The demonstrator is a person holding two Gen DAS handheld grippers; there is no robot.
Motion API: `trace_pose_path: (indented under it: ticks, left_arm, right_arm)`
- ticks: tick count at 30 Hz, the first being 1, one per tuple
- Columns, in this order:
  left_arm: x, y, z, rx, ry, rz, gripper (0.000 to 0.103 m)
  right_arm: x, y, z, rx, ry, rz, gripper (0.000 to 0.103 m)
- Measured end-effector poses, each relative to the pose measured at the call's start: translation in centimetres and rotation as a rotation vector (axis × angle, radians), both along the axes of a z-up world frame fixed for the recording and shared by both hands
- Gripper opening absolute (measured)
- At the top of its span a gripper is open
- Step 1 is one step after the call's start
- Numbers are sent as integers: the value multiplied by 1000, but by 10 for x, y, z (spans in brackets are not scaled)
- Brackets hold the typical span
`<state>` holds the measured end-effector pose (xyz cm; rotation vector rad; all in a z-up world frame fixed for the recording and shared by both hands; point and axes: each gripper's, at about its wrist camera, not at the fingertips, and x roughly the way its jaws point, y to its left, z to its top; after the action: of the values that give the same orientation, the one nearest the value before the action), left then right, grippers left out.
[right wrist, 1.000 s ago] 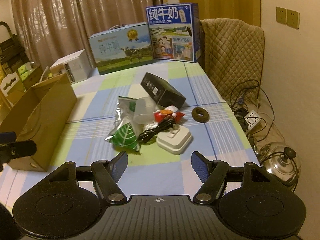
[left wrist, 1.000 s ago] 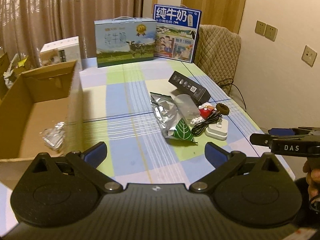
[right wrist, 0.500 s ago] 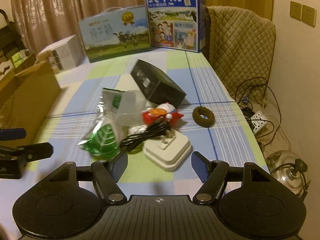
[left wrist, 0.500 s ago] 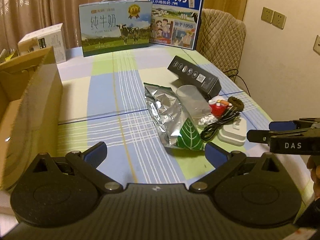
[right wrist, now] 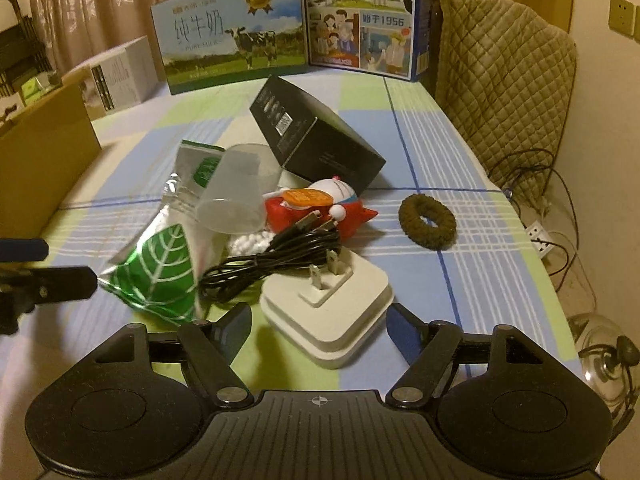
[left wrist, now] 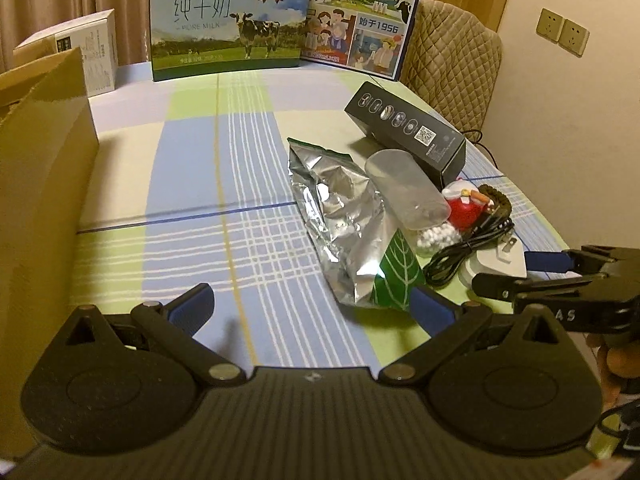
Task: Organize objects
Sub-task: 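Move both grippers back toward the remaining items on the table, then grasp the white plug adapter with the right gripper while the left gripper approaches the foil bag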
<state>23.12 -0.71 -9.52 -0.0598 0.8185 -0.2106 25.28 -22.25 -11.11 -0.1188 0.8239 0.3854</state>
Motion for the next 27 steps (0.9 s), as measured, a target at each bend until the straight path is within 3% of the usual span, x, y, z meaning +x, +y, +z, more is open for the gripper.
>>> trace_pose_path:
  ticks: [5, 15, 23, 25, 27]
  left_arm:
    - [11, 3, -4, -45, 20, 21, 102]
    - [13, 1, -7, -58, 38, 14, 102]
    - [20, -13, -9, -73, 31, -24, 102]
    - [24, -17, -10, -79, 32, -33, 100]
    - [29, -22, -12, -79, 41, -41, 92]
  right_arm:
    - [10, 2, -3, -1, -6, 5, 78]
    - [16, 6, -10, -16, 18, 4, 78]
    - [9, -2, -4, 8, 44, -71, 76]
    - [5, -4, -3, 11, 50, -81, 76]
    - [2, -5, -2, 12, 49, -87, 76]
